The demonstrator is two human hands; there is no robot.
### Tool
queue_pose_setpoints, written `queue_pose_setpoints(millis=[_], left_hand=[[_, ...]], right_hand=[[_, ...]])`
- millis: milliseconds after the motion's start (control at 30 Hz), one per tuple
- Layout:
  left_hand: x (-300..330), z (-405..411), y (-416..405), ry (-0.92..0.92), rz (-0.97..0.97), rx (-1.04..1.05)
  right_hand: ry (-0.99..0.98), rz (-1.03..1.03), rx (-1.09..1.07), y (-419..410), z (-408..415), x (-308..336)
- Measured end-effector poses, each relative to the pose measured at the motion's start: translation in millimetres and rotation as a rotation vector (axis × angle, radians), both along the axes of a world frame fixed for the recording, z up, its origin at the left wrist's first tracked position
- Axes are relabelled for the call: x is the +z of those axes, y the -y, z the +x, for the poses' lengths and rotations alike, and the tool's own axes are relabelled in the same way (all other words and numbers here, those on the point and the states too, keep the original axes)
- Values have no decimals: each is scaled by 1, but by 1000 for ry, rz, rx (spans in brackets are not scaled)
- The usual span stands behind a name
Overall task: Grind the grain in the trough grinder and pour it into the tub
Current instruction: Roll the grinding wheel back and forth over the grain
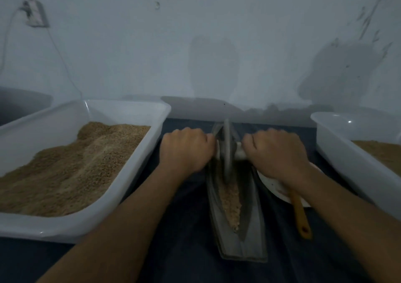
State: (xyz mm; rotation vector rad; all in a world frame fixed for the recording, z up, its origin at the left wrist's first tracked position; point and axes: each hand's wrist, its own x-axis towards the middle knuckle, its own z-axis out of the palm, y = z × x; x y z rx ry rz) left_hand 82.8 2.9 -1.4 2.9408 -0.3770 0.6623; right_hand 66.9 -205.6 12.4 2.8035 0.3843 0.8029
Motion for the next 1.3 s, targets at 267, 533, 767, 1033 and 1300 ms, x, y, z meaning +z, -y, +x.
queue_pose_setpoints(millis=[267, 533, 767, 1033, 1300], left_hand=[[1, -9, -8, 62, 102, 21], [-15, -96, -19, 219, -22, -70], [12, 9, 8, 45, 73, 114], [-9, -59, -13, 146, 90, -64], [-10, -51, -13, 216, 179, -80]], right_hand=[[-75, -19, 53, -14, 8, 20], [213, 184, 208, 1, -72, -15], [-122, 135, -44, -4, 28, 11], [86, 203, 67, -9, -51, -3], [85, 179, 60, -9, -43, -5]])
